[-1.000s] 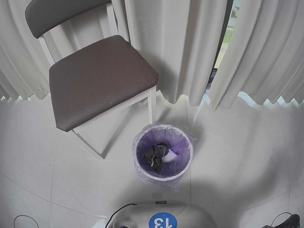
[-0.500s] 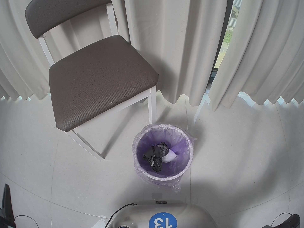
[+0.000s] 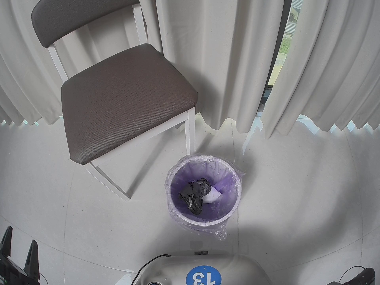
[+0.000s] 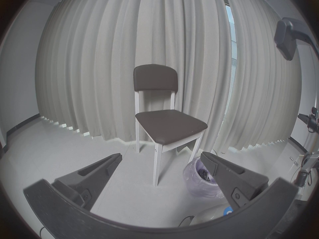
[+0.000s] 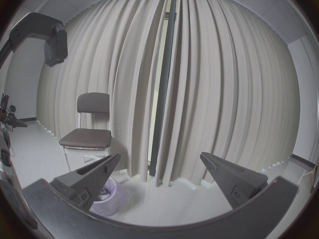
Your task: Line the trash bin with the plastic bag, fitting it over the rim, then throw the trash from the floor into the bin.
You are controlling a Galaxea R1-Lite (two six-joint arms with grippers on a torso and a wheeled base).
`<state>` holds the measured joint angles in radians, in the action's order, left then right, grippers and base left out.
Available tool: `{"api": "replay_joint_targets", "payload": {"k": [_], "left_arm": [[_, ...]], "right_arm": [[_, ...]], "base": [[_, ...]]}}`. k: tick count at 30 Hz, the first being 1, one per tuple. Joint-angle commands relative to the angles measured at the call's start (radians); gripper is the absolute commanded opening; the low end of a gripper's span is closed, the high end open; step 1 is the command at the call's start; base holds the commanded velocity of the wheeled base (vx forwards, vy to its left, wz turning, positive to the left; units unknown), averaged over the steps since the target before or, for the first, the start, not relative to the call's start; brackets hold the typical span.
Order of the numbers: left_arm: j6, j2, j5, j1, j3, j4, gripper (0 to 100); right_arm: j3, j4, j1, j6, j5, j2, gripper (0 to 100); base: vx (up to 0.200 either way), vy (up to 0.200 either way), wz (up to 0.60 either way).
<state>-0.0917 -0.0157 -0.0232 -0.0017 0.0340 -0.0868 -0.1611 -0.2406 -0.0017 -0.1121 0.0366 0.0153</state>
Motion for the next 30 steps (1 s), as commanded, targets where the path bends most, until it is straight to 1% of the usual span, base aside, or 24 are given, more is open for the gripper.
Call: {"api": "replay_joint_targets", "payload": {"k": [1, 4, 7, 10, 12, 14, 17, 21, 28, 30], "left_arm": [[-0.011, 0.016, 0.012, 0.000, -0.034, -0.004, 100], [-0.011, 0.016, 0.012, 0.000, -0.034, -0.001, 100], [-0.014, 0.016, 0.016, 0.000, -0.034, 0.032, 100], [-0.020, 0.016, 0.016, 0.000, -0.034, 0.030, 100], [-0.022, 0.016, 0.014, 0.000, -0.034, 0.030, 100], [-0.026, 0.016, 0.014, 0.000, -0.034, 0.030, 100], [-0.043, 0.016, 0.014, 0.000, -0.034, 0.027, 100], [-0.039, 0.016, 0.016, 0.000, -0.034, 0.027, 100], [-0.033, 0.016, 0.032, 0.002, -0.034, 0.025, 100], [-0.029, 0.016, 0.032, 0.000, -0.034, 0.027, 100]], "right_arm": [[0.075, -0.009, 0.000, 0.022, -0.006, -0.012, 100], [0.098, -0.020, 0.000, 0.023, -0.006, -0.012, 100], [0.156, -0.060, 0.000, 0.022, -0.006, -0.012, 100], [0.161, -0.055, 0.000, 0.023, -0.011, -0.012, 100], [0.161, -0.052, 0.000, 0.037, -0.037, -0.012, 100], [0.161, -0.052, 0.000, 0.045, -0.040, -0.012, 100], [0.161, -0.011, 0.000, 0.048, -0.040, -0.012, 100], [0.161, 0.072, 0.000, 0.049, -0.046, -0.012, 100], [0.161, 0.129, 0.000, 0.052, -0.049, -0.012, 100], [0.161, 0.159, 0.000, 0.069, -0.055, -0.012, 100]], "base": [[0.000, 0.000, 0.00], [0.000, 0.000, 0.00], [0.000, 0.000, 0.00], [0.000, 0.000, 0.00], [0.000, 0.000, 0.00], [0.000, 0.000, 0.00], [0.000, 0.000, 0.00], [0.000, 0.000, 0.00], [0.000, 0.000, 0.00], [0.000, 0.000, 0.00]]}}
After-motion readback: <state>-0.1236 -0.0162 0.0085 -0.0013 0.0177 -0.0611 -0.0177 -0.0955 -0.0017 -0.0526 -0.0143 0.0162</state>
